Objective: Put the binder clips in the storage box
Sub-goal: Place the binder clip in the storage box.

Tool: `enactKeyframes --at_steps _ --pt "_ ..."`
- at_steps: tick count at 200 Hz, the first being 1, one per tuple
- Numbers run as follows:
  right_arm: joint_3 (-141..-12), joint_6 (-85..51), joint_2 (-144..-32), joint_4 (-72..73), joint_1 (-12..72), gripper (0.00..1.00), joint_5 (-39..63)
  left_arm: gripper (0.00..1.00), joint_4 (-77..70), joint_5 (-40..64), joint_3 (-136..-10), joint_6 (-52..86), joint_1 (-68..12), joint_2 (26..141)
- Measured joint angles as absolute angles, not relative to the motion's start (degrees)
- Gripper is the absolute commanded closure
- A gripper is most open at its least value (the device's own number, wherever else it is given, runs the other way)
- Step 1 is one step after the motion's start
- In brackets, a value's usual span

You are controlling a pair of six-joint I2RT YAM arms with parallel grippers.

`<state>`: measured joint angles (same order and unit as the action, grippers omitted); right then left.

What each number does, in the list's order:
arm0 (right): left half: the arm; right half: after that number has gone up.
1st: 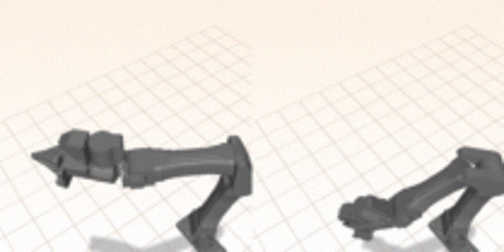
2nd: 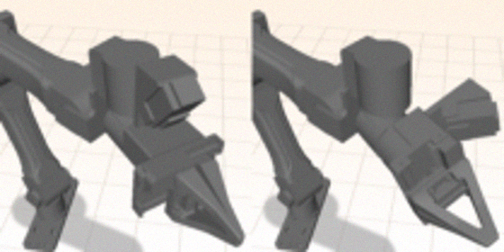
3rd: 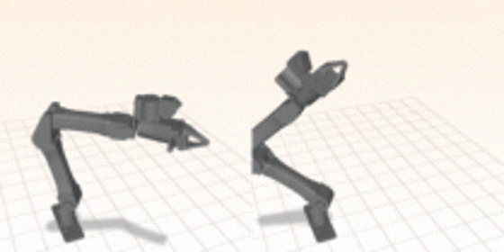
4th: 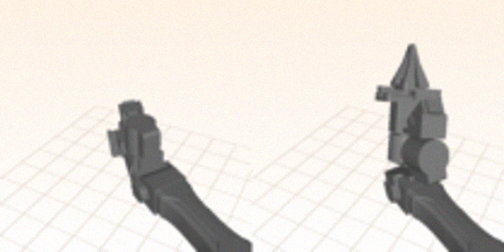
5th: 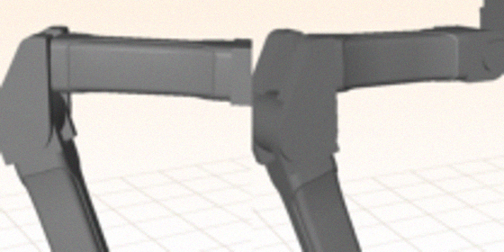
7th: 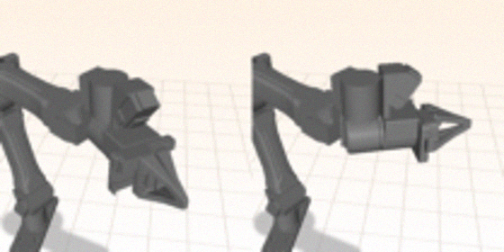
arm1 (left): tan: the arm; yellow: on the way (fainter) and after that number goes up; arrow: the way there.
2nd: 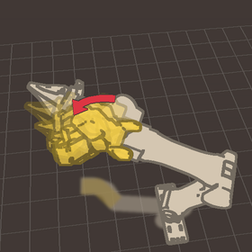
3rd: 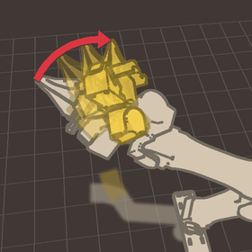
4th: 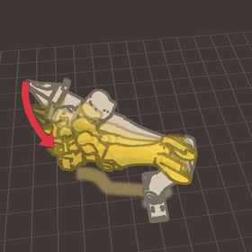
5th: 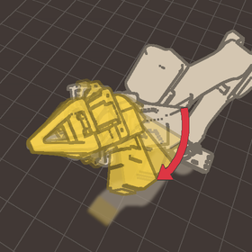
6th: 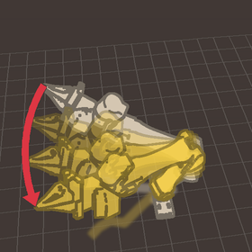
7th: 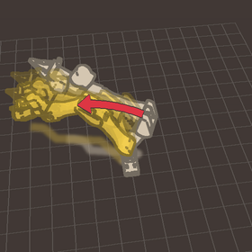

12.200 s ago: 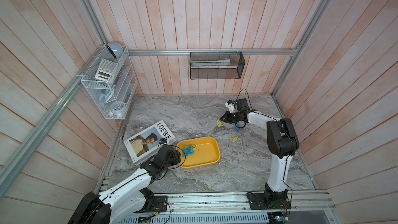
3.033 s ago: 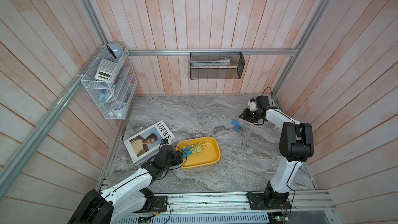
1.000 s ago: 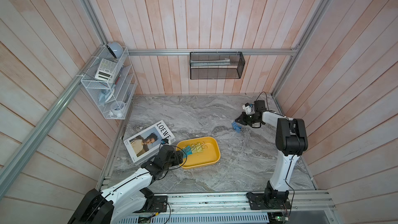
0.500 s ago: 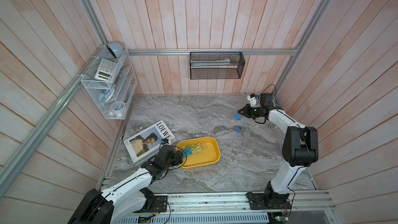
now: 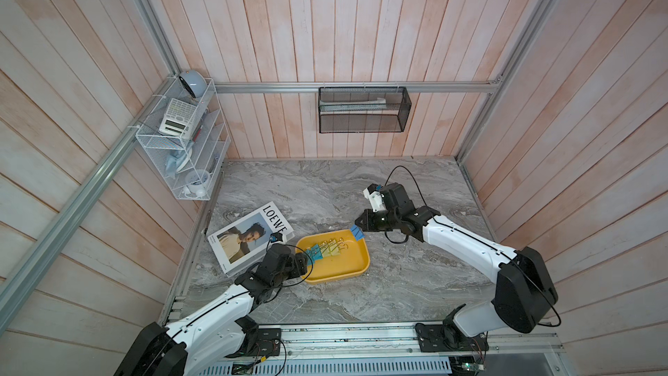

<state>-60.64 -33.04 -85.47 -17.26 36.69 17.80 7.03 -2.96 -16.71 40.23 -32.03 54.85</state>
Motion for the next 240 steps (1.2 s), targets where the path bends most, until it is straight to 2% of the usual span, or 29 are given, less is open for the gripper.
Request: enactKeyframes --at_steps 57,135,240 --pt "-60.5 -38.9 -85.5 -15.7 46.9 1.0 9.9 0.17 7.1 -1.9 -15.8 40.1 -32.0 51.1" --pt "-54.4 -53.9 -89.2 -3.1 58.9 1.0 -0.8 0.16 7.1 -1.7 -15.4 40.1 -32.0 48.9" --pt "-54.5 -63.0 -96.2 2.6 65.0 1.0 -6.3 0.15 7.1 -1.7 -15.1 40.1 -32.0 48.5"
